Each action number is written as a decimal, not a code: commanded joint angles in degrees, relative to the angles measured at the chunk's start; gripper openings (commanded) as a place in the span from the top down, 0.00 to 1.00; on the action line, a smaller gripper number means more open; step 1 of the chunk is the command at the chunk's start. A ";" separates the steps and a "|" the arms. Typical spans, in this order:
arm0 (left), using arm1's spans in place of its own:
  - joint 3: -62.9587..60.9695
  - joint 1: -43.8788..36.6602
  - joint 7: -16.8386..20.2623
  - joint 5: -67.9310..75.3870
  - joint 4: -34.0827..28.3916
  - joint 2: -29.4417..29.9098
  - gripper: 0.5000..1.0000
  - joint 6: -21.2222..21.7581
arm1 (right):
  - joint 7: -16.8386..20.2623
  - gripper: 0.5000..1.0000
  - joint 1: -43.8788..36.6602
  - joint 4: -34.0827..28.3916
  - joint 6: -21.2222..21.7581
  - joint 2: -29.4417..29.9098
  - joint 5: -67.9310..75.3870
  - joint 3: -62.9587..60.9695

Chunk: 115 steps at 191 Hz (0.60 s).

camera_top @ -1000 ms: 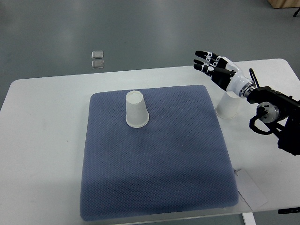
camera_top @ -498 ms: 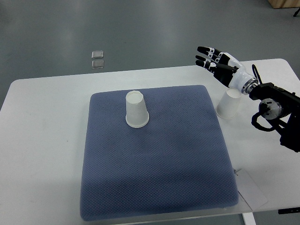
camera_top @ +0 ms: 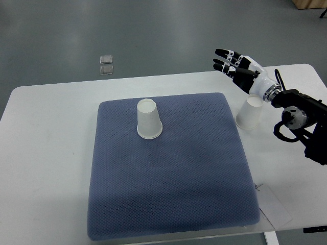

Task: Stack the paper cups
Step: 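Raise the right hand and open its fingers above the second paper cup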

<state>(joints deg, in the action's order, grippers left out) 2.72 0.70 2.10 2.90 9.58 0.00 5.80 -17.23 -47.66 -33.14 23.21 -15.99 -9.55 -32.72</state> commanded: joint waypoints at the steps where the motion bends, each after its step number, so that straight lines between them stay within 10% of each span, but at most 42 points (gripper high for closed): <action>1: 0.00 0.00 0.01 0.00 0.00 0.00 0.00 0.00 | -0.08 0.15 0.11 0.09 -0.01 -0.10 0.06 -0.06; 115: 0.00 0.00 0.01 0.00 0.00 0.00 0.00 0.00 | -0.17 0.15 0.20 0.36 0.78 -2.38 -0.03 0.03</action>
<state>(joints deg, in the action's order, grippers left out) 2.73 0.70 2.12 2.90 9.58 0.00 5.80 -17.40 -47.35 -32.61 23.80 -18.04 -9.49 -32.72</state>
